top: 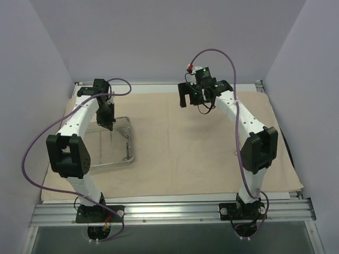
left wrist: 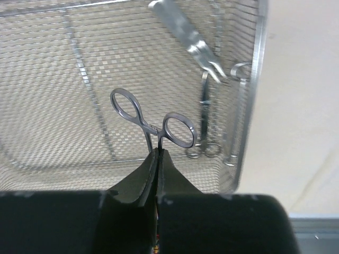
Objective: Open and lay out the surgical kit
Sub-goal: Pick up the medical item from the container, then place the medical item in the surgical kit.
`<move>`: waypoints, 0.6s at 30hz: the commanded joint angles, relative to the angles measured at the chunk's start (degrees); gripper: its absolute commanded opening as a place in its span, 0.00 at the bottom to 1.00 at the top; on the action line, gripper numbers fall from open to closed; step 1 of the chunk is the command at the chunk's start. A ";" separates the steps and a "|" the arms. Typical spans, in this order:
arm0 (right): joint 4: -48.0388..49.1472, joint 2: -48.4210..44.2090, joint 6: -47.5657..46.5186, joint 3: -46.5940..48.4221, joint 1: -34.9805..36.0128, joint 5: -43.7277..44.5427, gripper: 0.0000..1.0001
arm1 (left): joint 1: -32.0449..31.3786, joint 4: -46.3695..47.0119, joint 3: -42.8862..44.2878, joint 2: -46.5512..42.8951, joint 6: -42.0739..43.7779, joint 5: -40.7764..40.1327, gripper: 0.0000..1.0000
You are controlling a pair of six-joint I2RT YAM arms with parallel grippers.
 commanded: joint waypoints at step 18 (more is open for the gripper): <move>3.20 13.68 16.56 18.81 6.40 -29.37 0.78 | -6.38 10.91 3.49 -6.28 -4.09 27.65 0.02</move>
